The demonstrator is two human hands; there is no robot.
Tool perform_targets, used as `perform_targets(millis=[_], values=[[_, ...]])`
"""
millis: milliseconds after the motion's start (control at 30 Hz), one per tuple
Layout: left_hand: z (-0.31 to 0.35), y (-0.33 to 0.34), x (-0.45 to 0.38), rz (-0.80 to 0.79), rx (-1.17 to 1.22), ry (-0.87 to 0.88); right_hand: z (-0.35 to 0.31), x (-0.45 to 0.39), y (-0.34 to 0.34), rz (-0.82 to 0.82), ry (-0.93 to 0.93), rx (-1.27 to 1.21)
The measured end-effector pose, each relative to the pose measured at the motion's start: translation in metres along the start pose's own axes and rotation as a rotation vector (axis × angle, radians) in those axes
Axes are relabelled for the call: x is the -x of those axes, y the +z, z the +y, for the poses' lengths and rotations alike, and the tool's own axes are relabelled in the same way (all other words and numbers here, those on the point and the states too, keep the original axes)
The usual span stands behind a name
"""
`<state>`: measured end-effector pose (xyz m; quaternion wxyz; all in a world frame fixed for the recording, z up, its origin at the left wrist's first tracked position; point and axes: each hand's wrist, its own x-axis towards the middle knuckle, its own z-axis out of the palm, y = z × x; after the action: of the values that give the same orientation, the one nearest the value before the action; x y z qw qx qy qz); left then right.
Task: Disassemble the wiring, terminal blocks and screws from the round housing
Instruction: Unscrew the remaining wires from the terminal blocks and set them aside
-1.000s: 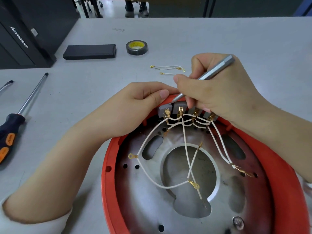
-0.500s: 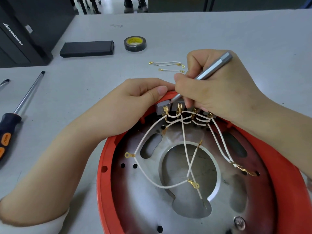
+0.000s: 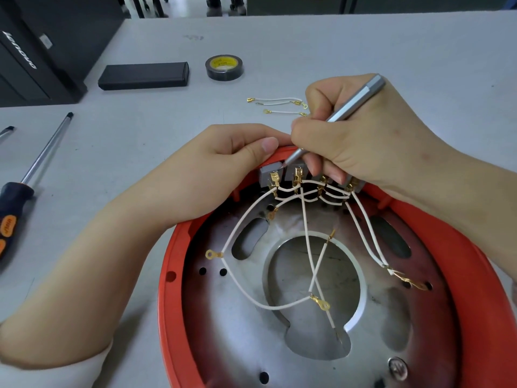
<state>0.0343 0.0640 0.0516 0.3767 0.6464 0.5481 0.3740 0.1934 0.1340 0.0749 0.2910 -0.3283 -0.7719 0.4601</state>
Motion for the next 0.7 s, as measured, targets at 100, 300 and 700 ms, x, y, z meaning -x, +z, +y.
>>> perform_targets(millis=[100, 300, 700], values=[[-0.001, 0.000, -0.001, -0.005, 0.000, 0.004, 0.000, -0.001, -0.001, -0.009, 0.010, -0.017], [-0.002, -0.001, 0.000, -0.007, -0.007, 0.010, -0.001, 0.004, 0.000, 0.052, -0.049, 0.074], [-0.004, -0.011, -0.002, -0.053, -0.068, -0.034, -0.010, 0.021, -0.048, -0.395, 0.248, -0.038]])
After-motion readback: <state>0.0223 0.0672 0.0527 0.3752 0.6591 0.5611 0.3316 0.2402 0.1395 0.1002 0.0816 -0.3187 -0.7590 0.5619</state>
